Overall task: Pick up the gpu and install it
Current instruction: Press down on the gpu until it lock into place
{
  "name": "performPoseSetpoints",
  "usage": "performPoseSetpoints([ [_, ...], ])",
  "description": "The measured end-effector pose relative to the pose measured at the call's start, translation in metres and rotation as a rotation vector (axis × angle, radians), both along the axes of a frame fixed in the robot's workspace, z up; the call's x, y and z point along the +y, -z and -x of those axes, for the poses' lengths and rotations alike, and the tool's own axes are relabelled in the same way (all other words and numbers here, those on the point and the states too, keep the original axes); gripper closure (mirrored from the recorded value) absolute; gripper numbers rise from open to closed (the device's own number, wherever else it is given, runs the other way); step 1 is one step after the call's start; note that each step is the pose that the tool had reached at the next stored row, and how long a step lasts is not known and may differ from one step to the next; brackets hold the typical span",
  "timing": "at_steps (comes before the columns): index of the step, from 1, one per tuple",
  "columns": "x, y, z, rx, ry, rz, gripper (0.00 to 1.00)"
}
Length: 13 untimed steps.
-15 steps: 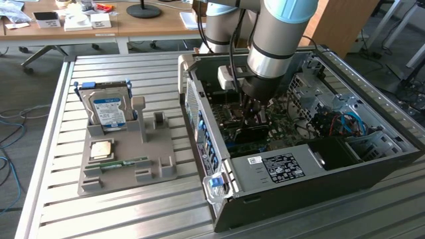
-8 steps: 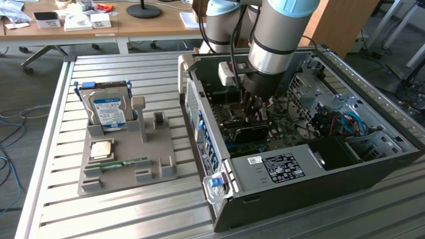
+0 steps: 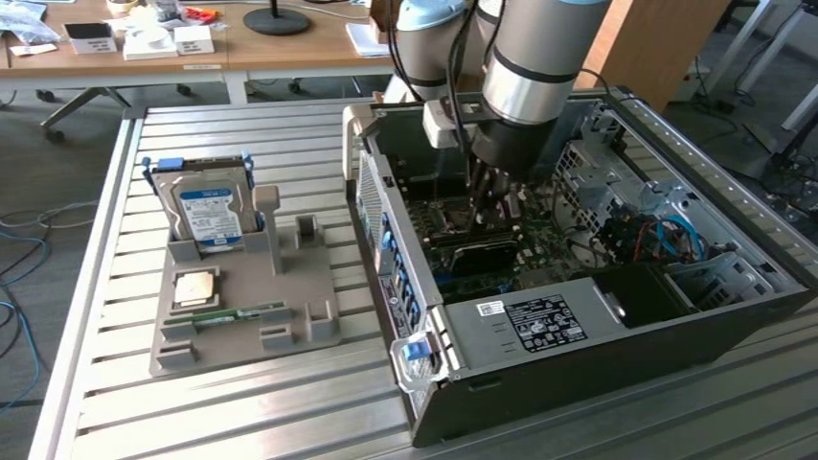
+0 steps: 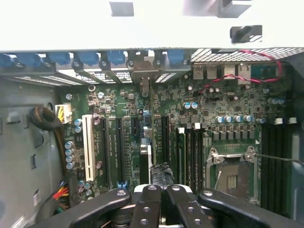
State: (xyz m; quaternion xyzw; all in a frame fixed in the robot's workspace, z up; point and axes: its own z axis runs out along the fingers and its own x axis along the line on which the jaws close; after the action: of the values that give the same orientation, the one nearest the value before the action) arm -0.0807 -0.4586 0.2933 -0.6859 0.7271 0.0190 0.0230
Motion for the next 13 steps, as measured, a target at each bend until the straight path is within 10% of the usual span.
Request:
performPoseSetpoints([
  [13,0.0000,-0.0288,0.000,-0.0001,0.000,0.0000,0.89],
])
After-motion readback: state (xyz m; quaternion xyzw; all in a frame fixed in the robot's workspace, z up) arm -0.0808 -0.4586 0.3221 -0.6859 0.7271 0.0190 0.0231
